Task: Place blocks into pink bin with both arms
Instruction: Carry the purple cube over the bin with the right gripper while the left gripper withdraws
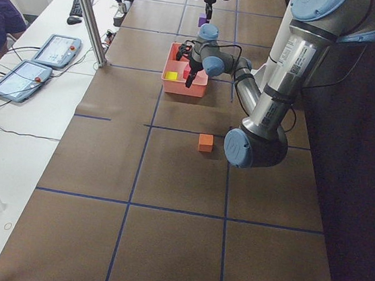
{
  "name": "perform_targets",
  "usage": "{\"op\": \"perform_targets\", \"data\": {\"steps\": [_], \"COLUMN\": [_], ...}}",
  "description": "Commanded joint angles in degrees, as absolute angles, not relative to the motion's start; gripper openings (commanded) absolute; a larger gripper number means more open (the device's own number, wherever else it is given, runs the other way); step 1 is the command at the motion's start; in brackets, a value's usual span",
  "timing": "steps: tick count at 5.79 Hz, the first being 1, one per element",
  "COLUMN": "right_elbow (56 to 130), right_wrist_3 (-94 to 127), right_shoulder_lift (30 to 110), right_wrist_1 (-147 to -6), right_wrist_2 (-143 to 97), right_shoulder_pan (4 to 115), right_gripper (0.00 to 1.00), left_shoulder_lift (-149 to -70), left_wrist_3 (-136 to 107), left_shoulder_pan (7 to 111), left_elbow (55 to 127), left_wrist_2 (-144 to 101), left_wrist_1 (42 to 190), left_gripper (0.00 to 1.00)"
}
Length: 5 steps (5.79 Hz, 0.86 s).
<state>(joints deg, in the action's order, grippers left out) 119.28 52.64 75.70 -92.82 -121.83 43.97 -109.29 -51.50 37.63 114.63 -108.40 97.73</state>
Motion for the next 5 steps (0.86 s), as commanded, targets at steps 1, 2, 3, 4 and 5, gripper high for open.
{"op": "perform_targets", "data": {"steps": [1,2,3,4,5], "right_elbow": [115.0,111.22,107.01,106.7,107.13], "right_wrist_3": [64.26,69.12,72.74,73.64,72.7], "right_shoulder_lift": [57.73,52.96,49.0,48.52,48.95], "right_wrist_1": [-104.66,-104.59,-104.33,-104.33,-104.33], "right_wrist_2": [-120.16,-116.23,-114.19,-112.86,-113.11], "right_shoulder_pan": [39.32,35.72,33.68,33.31,33.31], "right_gripper": [0.3,0.34,0.62,1.0,1.0], "left_shoulder_lift": [-100.16,-94.71,-87.78,-82.41,-79.57], "left_wrist_3": [-37.07,-32.13,-32.86,-39.57,-48.95], "left_shoulder_pan": [46.09,48.32,48.51,48.52,48.34], "left_elbow": [115.58,116.36,116.63,116.02,115.41], "left_wrist_2": [-115.53,-116.1,-116.1,-116.1,-115.84], "left_wrist_1": [98.78,100.44,107.68,112.89,116.59], "left_gripper": [1.0,1.0,1.0,1.0,1.0]}}
